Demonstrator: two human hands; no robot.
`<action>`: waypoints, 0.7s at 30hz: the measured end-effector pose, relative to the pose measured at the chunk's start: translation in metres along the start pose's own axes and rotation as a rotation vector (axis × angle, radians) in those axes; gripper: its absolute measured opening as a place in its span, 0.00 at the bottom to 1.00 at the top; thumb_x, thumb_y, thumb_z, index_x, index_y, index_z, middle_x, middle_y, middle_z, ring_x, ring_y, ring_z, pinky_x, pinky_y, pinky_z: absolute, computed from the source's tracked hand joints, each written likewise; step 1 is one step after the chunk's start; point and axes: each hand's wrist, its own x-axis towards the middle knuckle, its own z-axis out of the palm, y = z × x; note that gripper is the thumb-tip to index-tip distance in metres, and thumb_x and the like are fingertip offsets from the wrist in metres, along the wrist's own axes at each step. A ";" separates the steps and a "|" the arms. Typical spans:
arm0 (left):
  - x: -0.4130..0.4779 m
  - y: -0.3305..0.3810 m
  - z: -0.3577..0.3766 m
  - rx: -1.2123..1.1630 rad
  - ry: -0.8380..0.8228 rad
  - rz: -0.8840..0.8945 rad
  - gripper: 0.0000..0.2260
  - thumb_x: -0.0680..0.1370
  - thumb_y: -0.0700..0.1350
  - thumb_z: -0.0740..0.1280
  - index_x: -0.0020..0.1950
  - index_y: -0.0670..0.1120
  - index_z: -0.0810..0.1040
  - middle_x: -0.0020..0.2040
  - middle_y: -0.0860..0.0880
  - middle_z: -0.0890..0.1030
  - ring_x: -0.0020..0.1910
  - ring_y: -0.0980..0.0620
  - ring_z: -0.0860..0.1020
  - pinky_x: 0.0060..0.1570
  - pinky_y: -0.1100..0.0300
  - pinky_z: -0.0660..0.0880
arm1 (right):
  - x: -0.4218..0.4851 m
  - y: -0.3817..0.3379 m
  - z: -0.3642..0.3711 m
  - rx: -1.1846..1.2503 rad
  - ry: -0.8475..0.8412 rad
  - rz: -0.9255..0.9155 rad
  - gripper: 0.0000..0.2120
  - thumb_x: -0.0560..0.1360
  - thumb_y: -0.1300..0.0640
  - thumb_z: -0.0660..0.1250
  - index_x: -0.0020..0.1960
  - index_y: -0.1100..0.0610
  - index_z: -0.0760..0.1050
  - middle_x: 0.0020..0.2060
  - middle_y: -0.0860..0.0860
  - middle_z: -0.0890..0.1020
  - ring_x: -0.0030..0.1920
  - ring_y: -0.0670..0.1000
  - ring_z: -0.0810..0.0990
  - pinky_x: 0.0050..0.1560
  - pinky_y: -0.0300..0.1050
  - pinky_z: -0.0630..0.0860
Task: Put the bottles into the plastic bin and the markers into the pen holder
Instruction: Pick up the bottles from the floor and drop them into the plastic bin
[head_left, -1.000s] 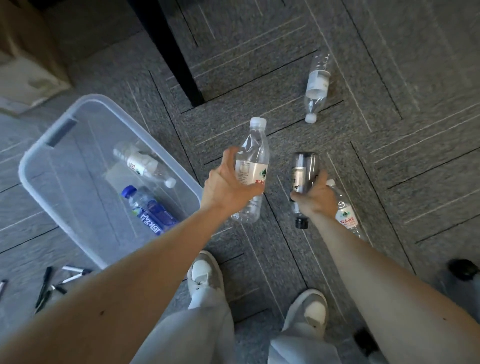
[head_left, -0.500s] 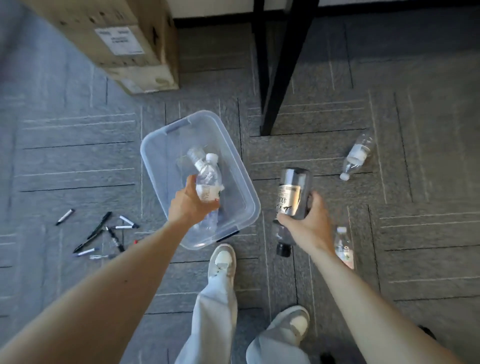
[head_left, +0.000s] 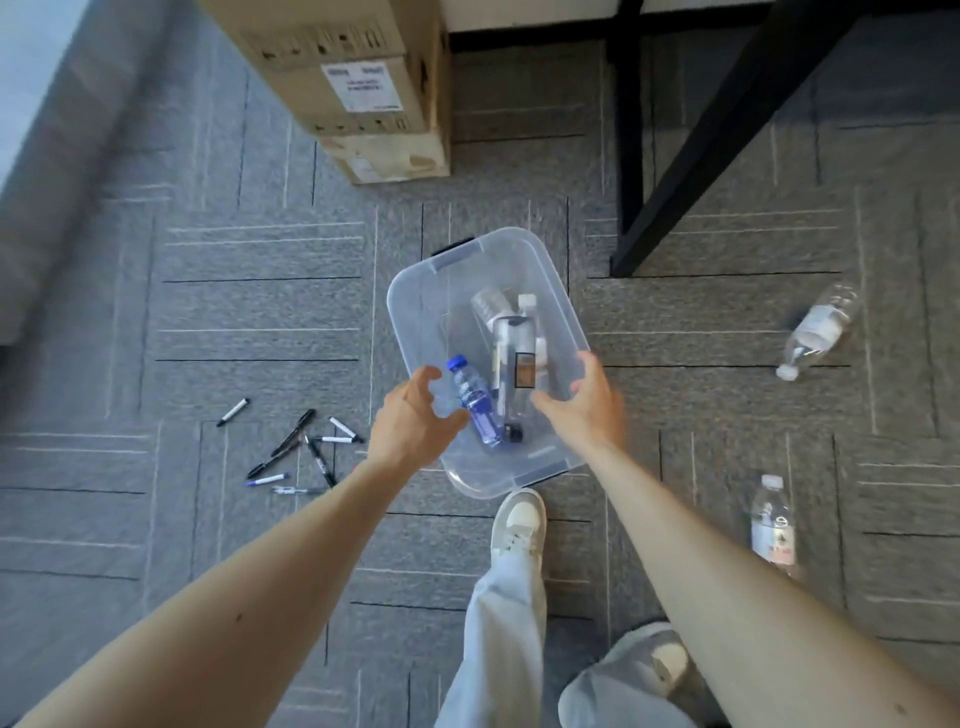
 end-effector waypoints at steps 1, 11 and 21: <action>0.000 0.004 -0.003 -0.003 -0.001 0.007 0.27 0.74 0.53 0.73 0.70 0.50 0.71 0.61 0.44 0.80 0.57 0.42 0.79 0.53 0.50 0.77 | -0.001 0.001 -0.003 0.005 0.003 0.008 0.36 0.69 0.42 0.74 0.72 0.48 0.63 0.62 0.50 0.78 0.59 0.53 0.78 0.56 0.54 0.77; -0.028 0.149 0.027 0.098 -0.148 0.262 0.19 0.76 0.51 0.70 0.65 0.48 0.72 0.53 0.44 0.82 0.53 0.42 0.80 0.50 0.49 0.78 | -0.036 0.093 -0.116 0.097 0.150 0.218 0.19 0.76 0.50 0.70 0.64 0.56 0.74 0.47 0.54 0.81 0.42 0.52 0.79 0.44 0.46 0.73; -0.054 0.332 0.131 0.372 -0.294 0.469 0.27 0.75 0.59 0.68 0.71 0.53 0.66 0.52 0.48 0.82 0.55 0.44 0.79 0.57 0.47 0.76 | -0.057 0.244 -0.224 0.315 0.341 0.375 0.13 0.76 0.52 0.70 0.58 0.55 0.78 0.51 0.52 0.84 0.39 0.51 0.78 0.41 0.44 0.75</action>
